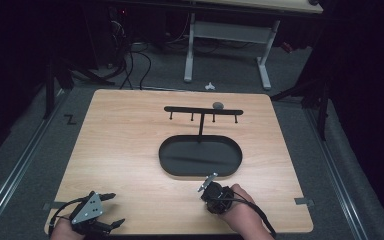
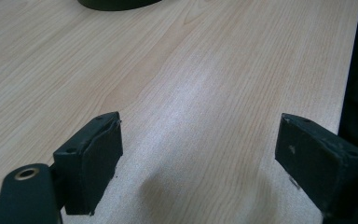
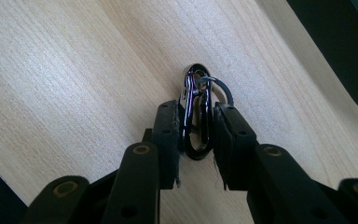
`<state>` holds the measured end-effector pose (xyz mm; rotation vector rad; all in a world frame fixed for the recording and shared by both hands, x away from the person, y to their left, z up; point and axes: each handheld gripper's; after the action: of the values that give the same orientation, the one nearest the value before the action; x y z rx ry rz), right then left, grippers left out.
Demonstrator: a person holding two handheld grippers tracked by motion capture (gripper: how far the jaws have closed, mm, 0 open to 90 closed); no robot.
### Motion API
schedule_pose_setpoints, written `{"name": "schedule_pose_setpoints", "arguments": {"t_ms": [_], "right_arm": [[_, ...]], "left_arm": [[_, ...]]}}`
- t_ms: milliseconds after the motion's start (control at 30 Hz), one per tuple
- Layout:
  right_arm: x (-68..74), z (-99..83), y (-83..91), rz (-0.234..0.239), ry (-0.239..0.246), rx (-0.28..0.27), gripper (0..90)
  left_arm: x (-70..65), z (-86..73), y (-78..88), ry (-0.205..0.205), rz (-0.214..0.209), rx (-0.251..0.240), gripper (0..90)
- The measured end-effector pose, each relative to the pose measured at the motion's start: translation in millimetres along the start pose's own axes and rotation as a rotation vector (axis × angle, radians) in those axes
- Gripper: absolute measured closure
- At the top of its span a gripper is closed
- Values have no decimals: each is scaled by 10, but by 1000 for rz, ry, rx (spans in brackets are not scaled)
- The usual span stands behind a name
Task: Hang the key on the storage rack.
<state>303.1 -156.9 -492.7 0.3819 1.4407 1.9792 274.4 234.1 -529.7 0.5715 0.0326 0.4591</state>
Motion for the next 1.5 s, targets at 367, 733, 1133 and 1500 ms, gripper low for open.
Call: {"name": "schedule_pose_setpoints", "arguments": {"t_ms": [367, 733, 1133, 1500], "right_arm": [[-55, -36, 0, 26, -38, -6, 852], [-76, -58, 30, 56, -74, -42, 849], [-128, -206, 118, 81, -182, -190, 847], [-140, -368, 228, 76, -220, -257, 847]], "left_arm": [[4, -5, 0, 3, 0, -1, 154], [7, -9, -1, 3, -4, 2, 154], [2, -6, 2, 3, 2, -1, 154], [-1, 6, -18, -1, -3, 4, 154]]}}
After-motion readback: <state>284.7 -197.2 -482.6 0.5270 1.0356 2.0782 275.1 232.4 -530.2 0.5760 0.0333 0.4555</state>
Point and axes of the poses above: each handheld gripper's, and its own axes: y roughly backward along the jaws, z roughly out of its top, x roughly to its left, and after that the axes turned 5 degrees about -x, right-handed
